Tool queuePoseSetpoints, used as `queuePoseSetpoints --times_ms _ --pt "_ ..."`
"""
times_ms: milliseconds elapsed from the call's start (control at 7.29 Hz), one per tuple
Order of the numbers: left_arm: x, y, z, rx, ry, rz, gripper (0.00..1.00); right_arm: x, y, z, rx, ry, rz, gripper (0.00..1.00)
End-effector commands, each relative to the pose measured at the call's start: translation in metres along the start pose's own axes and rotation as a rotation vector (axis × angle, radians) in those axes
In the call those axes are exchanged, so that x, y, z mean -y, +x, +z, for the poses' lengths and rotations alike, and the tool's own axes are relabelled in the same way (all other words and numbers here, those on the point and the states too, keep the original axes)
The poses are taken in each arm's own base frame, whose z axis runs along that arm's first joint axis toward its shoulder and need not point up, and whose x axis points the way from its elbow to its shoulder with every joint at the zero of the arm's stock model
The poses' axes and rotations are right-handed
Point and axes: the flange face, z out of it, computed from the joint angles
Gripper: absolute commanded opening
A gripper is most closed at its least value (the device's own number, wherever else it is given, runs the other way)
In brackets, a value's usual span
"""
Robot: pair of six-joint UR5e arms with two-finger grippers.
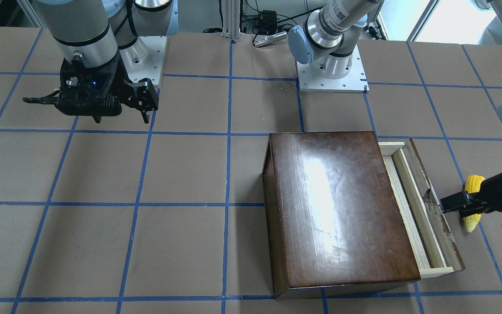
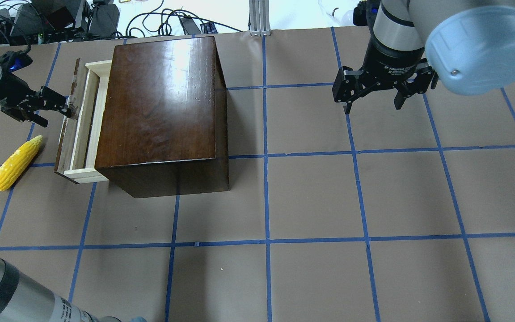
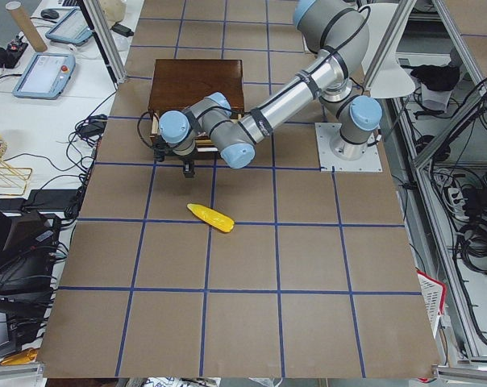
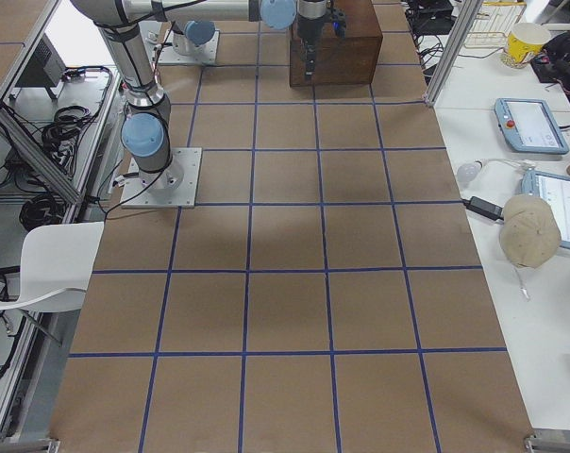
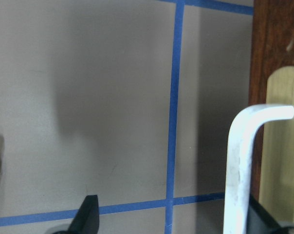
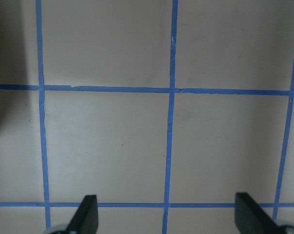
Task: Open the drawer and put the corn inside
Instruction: 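Pull the drawer out toward the corn with the left gripper, then release the handle and lower the left gripper to the corn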
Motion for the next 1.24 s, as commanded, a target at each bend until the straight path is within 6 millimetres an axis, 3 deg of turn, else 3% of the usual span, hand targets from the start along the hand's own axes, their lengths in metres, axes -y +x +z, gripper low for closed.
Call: queuePoseSetpoints --times_ms 0,275,686,1098 --pt "0.0 -0.004 -0.001 0.003 0.004 -0.002 1.0 0.0 0.0 0.0 0.0 0.0 0.0 1.0" --pt "-0.004 -0.02 -0.008 0.005 0.015 -0.014 1.0 0.0 0.0 0.0 0.0 0.0 0.0 1.0" --pt "-0.003 -0.02 -0.013 0.011 0.023 -0.012 1.0 0.0 0.0 0.0 0.0 0.0 0.0 1.0" --pt "-0.003 -0.019 -0.031 0.056 0.031 -0.007 1.0 0.0 0.0 0.0 0.0 0.0 0.0 1.0"
